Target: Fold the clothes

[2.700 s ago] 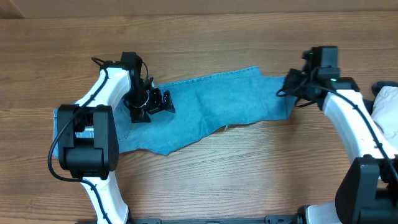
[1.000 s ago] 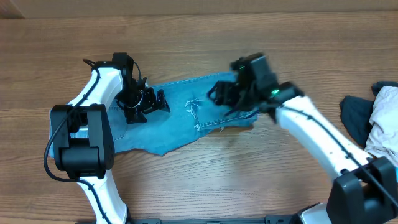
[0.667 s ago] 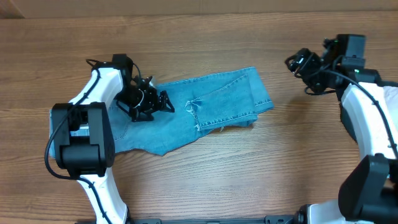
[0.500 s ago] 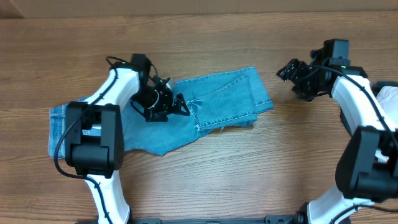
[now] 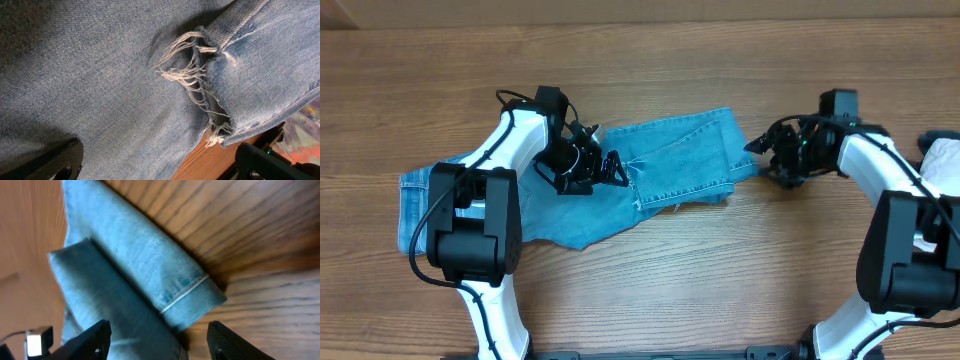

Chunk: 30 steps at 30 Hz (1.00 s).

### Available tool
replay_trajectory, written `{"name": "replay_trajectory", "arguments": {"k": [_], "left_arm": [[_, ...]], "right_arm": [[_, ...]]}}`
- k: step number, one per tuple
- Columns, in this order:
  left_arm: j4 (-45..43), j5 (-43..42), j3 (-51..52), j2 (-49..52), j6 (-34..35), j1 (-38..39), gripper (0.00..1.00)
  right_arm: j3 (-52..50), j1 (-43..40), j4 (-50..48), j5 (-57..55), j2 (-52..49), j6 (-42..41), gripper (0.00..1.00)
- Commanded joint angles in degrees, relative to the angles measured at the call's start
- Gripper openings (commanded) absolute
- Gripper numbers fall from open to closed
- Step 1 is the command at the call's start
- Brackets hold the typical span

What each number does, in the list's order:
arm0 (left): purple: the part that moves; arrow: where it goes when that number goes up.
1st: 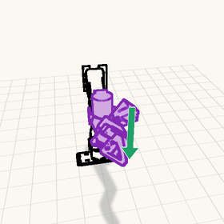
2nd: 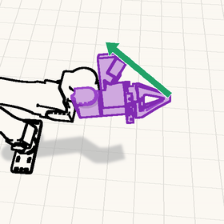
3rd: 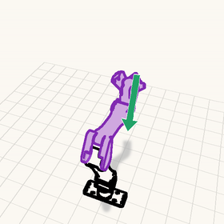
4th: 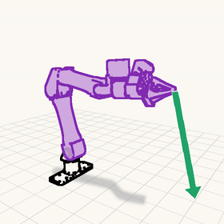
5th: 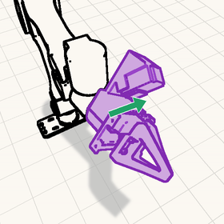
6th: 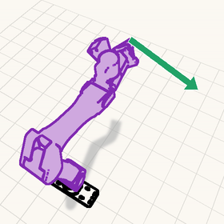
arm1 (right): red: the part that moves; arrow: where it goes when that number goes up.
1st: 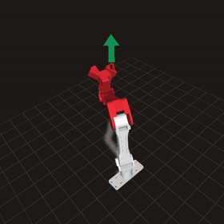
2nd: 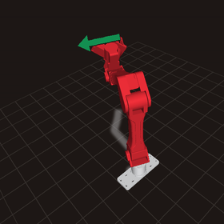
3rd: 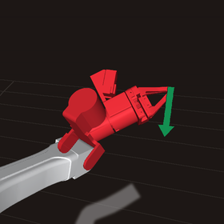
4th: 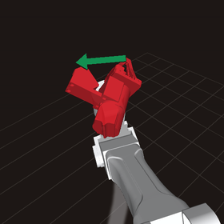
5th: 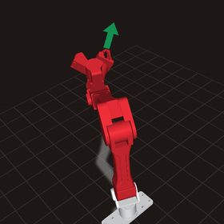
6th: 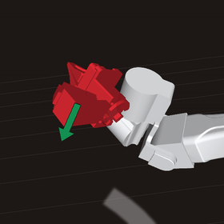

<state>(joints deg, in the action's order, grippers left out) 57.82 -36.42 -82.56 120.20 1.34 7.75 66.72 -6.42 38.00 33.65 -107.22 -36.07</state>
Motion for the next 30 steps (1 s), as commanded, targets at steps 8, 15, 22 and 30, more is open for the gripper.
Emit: {"name": "replay_trajectory", "arguments": {"k": [8, 15, 22, 30], "left_arm": [[-0.09, -0.44, 0.17, 1.11, 0.37, -0.22, 1.00], [-0.07, -0.42, 0.17, 1.11, 0.37, -0.22, 1.00], [-0.04, 1.07, 0.17, 1.14, 0.39, -0.22, 1.00], [-0.09, 1.05, 0.17, 1.14, 0.39, -0.22, 1.00]], "right_arm": [[-3.65, 0.52, -5.97, 0.87, 0.42, -4.52, 0.67], [-6.86, 0.90, -10.58, -0.55, 0.42, -5.97, 0.67], [-6.88, 0.90, -13.22, -0.59, 0.42, -5.99, 0.67], [-6.88, 2.45, -15.21, -3.17, 0.39, -6.34, 0.67]]}}
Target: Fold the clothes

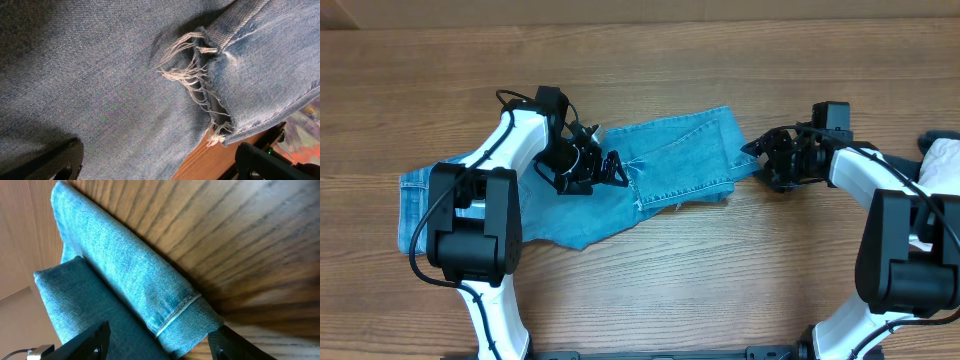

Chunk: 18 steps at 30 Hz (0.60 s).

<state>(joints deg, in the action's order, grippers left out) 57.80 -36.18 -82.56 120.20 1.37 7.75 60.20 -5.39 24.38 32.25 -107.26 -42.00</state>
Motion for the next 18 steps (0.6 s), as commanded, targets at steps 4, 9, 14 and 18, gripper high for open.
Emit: {"name": "replay_trajectory", "arguments": {"k": [4, 9, 14, 18], "left_arm": [[0.07, 0.81, 0.17, 1.14, 0.37, -0.22, 1.00], [0.44, 1.53, 0.17, 1.14, 0.37, -0.22, 1.00], [0.46, 2.10, 0.17, 1.14, 0.37, -0.22, 1.00], [0.63, 2.10, 0.17, 1.11, 0.35, -0.22, 1.00]], "right_arm": [[-0.37, 5.42, -3.39, -5.97, 0.42, -3.63, 0.67], [-0.37, 7.26, -3.26, -13.05, 0.42, -3.65, 0.29], [0.66, 5.84, -2.99, -20.96, 0.50, 1.29, 0.04], [4.83, 3.82, 2.49, -27.74, 4.31, 4.26, 0.04]]}}
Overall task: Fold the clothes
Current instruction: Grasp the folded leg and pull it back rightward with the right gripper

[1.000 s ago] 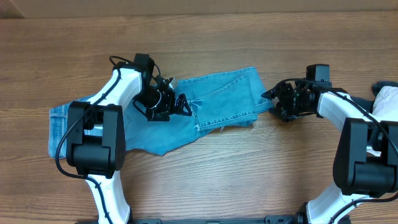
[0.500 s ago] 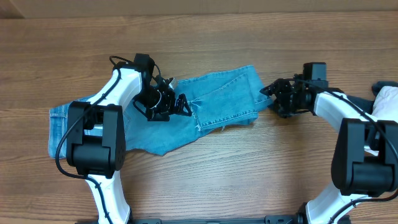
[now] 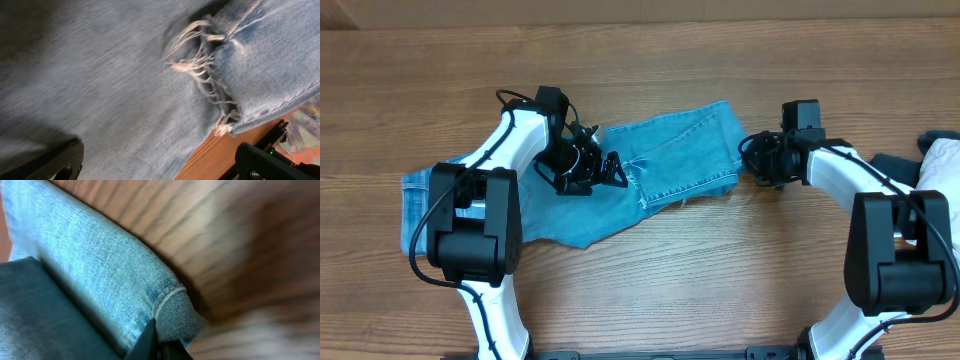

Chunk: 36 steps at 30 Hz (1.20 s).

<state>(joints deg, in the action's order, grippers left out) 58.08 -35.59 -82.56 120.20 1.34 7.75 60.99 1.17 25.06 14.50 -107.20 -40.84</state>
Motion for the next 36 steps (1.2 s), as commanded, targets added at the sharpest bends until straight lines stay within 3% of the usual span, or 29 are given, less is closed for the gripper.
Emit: {"name": "replay_trajectory", "arguments": {"k": [1, 7, 12, 20, 21, 22, 23, 26, 29, 33, 36], "left_arm": [[0.44, 1.51, 0.17, 1.14, 0.37, -0.22, 1.00], [0.33, 1.46, 0.17, 1.14, 0.44, -0.22, 1.00], [0.37, 1.46, 0.17, 1.14, 1.05, -0.22, 1.00], [0.42, 1.46, 0.17, 1.14, 1.46, -0.22, 1.00], [0.42, 1.46, 0.17, 1.14, 1.46, -0.22, 1.00], [0.44, 1.46, 0.17, 1.14, 1.46, -0.22, 1.00], [0.46, 1.46, 0.17, 1.14, 1.46, -0.22, 1.00], [0.59, 1.46, 0.17, 1.14, 1.46, -0.22, 1.00], [0.57, 1.49, 0.17, 1.14, 1.44, -0.22, 1.00], [0.00, 1.46, 0.17, 1.14, 1.46, -0.22, 1.00], [0.07, 1.46, 0.17, 1.14, 1.46, -0.22, 1.00]], "right_arm": [[5.49, -3.04, 4.15, -13.31, 6.54, 4.17, 0.04], [8.07, -2.19, 12.35, -21.81, 20.31, 8.31, 0.04], [8.07, 3.34, 18.56, -31.43, 23.71, 8.33, 0.04], [7.61, 6.49, 21.88, -21.46, 22.10, 7.65, 0.06], [7.61, 6.49, 21.97, -21.27, 22.10, 7.65, 0.09], [7.61, 6.47, 22.05, -21.29, 22.10, 7.67, 0.22], [7.61, 6.25, 22.23, -21.29, 22.10, 7.69, 0.71], [7.72, 3.06, 23.10, -21.27, 22.16, 5.70, 0.84], [7.89, -4.74, 25.49, -18.29, 23.08, 1.62, 0.86], [7.65, -16.00, 27.69, 1.07, 22.73, 7.04, 0.93], [7.30, -19.87, 34.77, 2.14, 22.25, 6.05, 0.93]]}}
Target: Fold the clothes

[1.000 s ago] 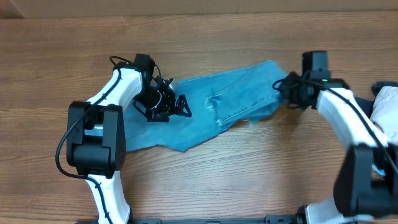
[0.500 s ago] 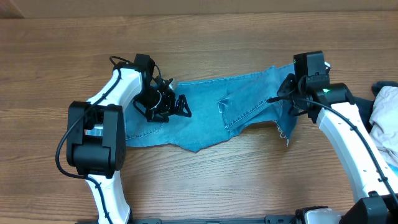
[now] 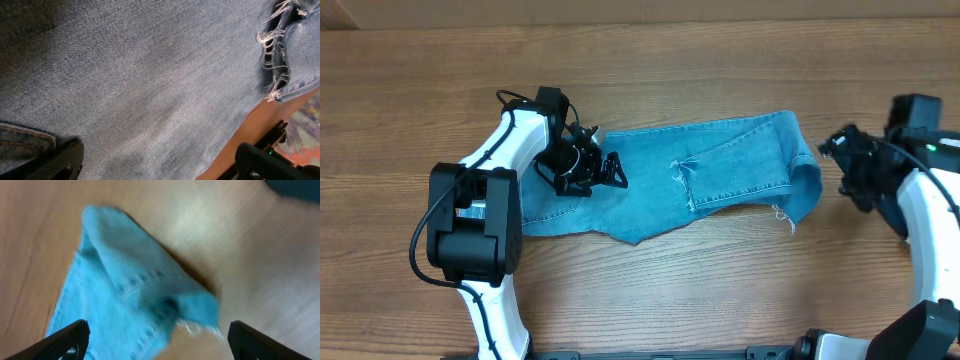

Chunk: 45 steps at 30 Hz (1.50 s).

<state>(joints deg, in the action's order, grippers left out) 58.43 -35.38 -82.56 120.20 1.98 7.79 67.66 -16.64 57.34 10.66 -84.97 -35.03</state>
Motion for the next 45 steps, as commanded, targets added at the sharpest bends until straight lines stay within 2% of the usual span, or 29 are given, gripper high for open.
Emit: {"name": "replay_trajectory", "arguments": {"k": [1, 4, 8, 16, 20, 28, 33, 38, 39, 43, 45], "left_arm": [[-0.20, 1.25, 0.17, 1.14, 0.83, -0.26, 1.00], [-0.07, 1.25, 0.17, 1.14, 0.83, -0.26, 1.00], [0.24, 1.25, 0.17, 1.14, 0.83, -0.26, 1.00], [0.20, 1.25, 0.17, 1.14, 0.83, -0.24, 1.00], [0.26, 1.25, 0.17, 1.14, 0.85, -0.26, 1.00], [0.76, 1.25, 0.17, 1.14, 0.81, -0.07, 1.00], [0.48, 1.25, 0.17, 1.14, 0.83, -0.02, 1.00], [0.46, 1.29, 0.17, 1.14, 0.81, -0.04, 1.00], [0.44, 1.27, 0.17, 1.14, 0.81, -0.04, 1.00], [0.48, 1.29, 0.17, 1.14, 0.81, -0.11, 1.00], [0.50, 1.27, 0.17, 1.14, 0.83, -0.11, 1.00]], "right_arm": [[0.11, -2.82, 3.41, 6.01, 0.04, -1.73, 0.94], [-3.15, -5.03, 2.75, 8.85, 0.02, -9.92, 0.96], [-7.37, -8.44, -4.55, 18.32, 0.02, -21.79, 0.97], [-13.42, -9.79, -15.39, 19.52, 0.02, -50.93, 1.00], [-18.18, -9.86, -20.04, 16.04, -0.02, -61.27, 1.00], [-20.15, -9.33, -29.77, 10.23, -0.37, -64.92, 1.00], [-20.15, -8.02, -32.87, 12.17, -5.62, -65.33, 0.99], [-20.15, -7.41, -34.18, 14.45, -9.46, -65.29, 0.85], [-20.15, -7.41, -34.42, 14.23, -9.46, -65.18, 0.79], [-20.13, -7.43, -35.04, 11.74, -9.46, -60.04, 0.49], [-20.11, -7.67, -36.48, 8.94, -9.46, -54.18, 0.29]]}}
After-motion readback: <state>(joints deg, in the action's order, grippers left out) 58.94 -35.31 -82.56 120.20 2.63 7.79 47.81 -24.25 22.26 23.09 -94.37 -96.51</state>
